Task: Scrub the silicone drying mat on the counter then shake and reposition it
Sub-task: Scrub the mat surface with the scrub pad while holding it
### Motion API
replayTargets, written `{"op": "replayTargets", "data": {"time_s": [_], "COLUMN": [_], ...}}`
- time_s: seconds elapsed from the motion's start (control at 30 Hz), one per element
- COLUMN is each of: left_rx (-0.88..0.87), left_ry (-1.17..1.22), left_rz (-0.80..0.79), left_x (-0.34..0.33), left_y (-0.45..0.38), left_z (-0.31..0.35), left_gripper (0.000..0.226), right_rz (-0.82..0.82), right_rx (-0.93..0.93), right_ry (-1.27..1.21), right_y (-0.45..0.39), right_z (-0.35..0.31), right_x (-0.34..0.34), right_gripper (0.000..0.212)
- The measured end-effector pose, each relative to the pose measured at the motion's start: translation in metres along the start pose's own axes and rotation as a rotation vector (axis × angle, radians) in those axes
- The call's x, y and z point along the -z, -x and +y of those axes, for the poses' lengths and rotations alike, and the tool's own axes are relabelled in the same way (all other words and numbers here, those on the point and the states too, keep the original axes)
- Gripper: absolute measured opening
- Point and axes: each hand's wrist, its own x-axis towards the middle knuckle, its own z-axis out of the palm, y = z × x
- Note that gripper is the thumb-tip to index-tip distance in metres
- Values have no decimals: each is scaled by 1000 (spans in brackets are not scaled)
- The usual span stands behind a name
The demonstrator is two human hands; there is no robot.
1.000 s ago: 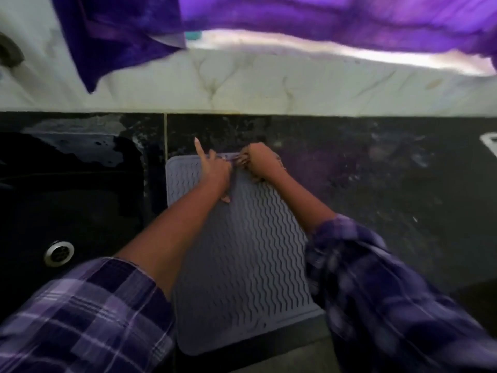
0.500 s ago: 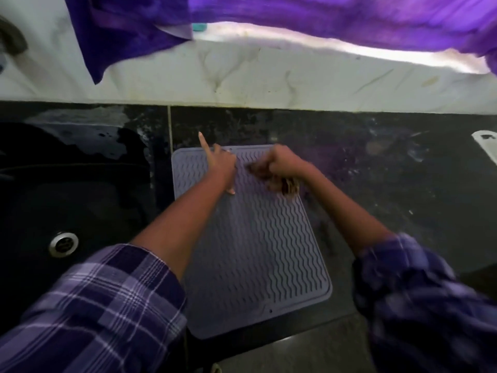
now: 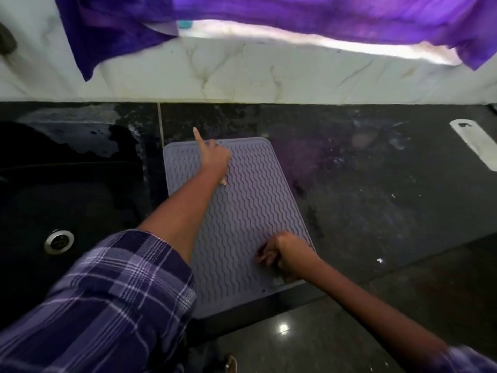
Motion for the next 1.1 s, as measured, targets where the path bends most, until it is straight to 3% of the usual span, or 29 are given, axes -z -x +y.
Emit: {"op": "replayTargets", "data": {"time_s": [0.07,0.1,0.2,0.27,0.33,0.43,0.57,0.67,0.7,0.77,0.93,1.0,1.1], "left_rx": [-29,-37,-35,-25,-16,-27,-25,49,97,195,289,286,249], "left_ry": [23,53,96,77,57,84,60,23,38,106,195,216,210], "left_rz": [74,89,21,-42,-62,23,52,70,76,80,129,107,60], "left_x": [-6,-9,-12,-14,-20,-32,-34,-35,-36,-39,-46,-48,-47], "left_y": [12,17,35,49,57,62,69,80,83,86,79,77,82], "left_z": [7,11,28,38,41,39,36,44,47,50,50,48,45], "left_gripper": [32,32,73,95,103,92,91,95,98,98,63,77,99], "right_rz": [-78,-26,278,349,328,297,93,-110,-99,72,383,441,309], "right_rx": [25,51,29,-2,-31,-39,6,11,44,80,101,177,297], "right_ry": [-77,-131,-134,-28,79,100,151,233,218,188,336,353,382], "right_y": [-9,-22,-75,-102,-108,-76,16,27,18,-13,-70,-57,-10], "right_z": [5,5,-1,-12,-18,-1,20,17,11,-1,-29,-18,6], "right_x": [25,44,90,89,70,38,-21,-7,9,37,15,-11,-46], "right_gripper": [28,28,36,30,28,24,21,25,24,21,27,31,34]}}
